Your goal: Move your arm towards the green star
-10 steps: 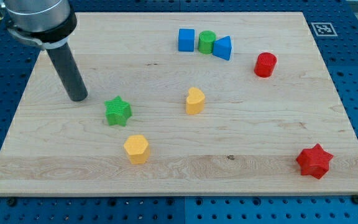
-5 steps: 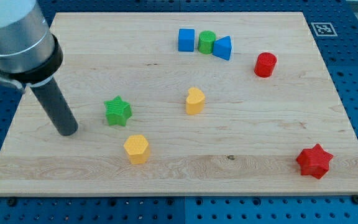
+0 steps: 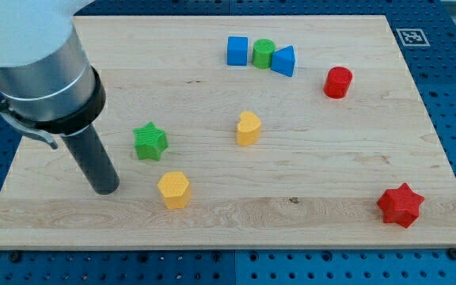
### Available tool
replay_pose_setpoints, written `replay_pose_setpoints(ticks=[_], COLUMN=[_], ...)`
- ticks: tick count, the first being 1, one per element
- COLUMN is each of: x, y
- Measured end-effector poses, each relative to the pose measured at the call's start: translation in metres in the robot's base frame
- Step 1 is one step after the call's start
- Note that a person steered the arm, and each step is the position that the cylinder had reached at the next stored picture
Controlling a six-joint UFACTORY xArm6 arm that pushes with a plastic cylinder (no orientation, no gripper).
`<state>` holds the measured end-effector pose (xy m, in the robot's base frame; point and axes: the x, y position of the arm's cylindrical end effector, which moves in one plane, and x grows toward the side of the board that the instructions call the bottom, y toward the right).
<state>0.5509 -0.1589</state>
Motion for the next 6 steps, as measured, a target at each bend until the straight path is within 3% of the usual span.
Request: replay_pose_setpoints(ticks=[6], x=[-0.006], y=[0.029])
